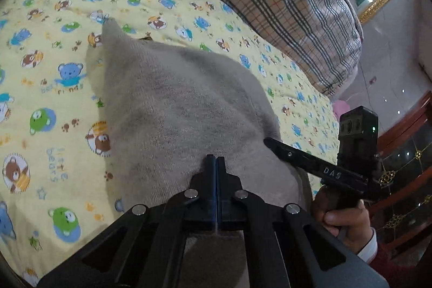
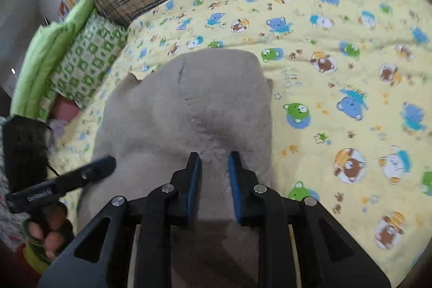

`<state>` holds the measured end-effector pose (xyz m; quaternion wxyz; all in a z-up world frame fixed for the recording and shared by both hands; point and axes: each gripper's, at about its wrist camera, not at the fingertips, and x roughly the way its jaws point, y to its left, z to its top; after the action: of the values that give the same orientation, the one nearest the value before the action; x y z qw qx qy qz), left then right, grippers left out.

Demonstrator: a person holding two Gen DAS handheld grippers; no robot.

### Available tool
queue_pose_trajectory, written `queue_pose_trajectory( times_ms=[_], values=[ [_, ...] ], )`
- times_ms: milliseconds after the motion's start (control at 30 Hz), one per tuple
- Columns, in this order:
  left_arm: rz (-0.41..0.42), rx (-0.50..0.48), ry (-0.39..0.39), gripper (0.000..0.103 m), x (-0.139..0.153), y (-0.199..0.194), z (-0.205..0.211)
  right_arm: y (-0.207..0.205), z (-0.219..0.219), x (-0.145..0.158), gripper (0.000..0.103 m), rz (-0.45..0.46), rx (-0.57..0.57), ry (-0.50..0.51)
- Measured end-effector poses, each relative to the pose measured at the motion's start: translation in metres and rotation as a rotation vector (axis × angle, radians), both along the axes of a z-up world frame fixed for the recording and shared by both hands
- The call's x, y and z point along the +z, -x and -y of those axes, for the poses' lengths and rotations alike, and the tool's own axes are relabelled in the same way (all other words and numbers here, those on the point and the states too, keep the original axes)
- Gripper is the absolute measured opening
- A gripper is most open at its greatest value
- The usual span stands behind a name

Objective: Fold small clothes

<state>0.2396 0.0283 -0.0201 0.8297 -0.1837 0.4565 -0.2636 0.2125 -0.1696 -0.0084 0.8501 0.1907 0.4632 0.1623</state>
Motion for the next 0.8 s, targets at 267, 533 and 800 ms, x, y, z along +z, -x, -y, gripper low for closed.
queue_pose_trajectory(
  times_ms=[267, 533, 800],
  values=[
    [0.04, 0.023, -0.111, 0.0, 0.015, 0.024, 0.012, 0.013, 0.008, 0.005, 0.022, 0.011, -0.013, -0.038],
    [0.14, 0.013, -0.116, 0.015, 0.046, 0.114, 0.003, 0.078, 0.023, 0.037, 0.025, 0.082, -0.057, -0.03],
    [0.013, -0.003, -0.131, 0.013, -0.004, 0.147, -0.005, 0.126, 0.005, 0.015, 0.027, 0.043, 0.01, 0.087]
  ],
)
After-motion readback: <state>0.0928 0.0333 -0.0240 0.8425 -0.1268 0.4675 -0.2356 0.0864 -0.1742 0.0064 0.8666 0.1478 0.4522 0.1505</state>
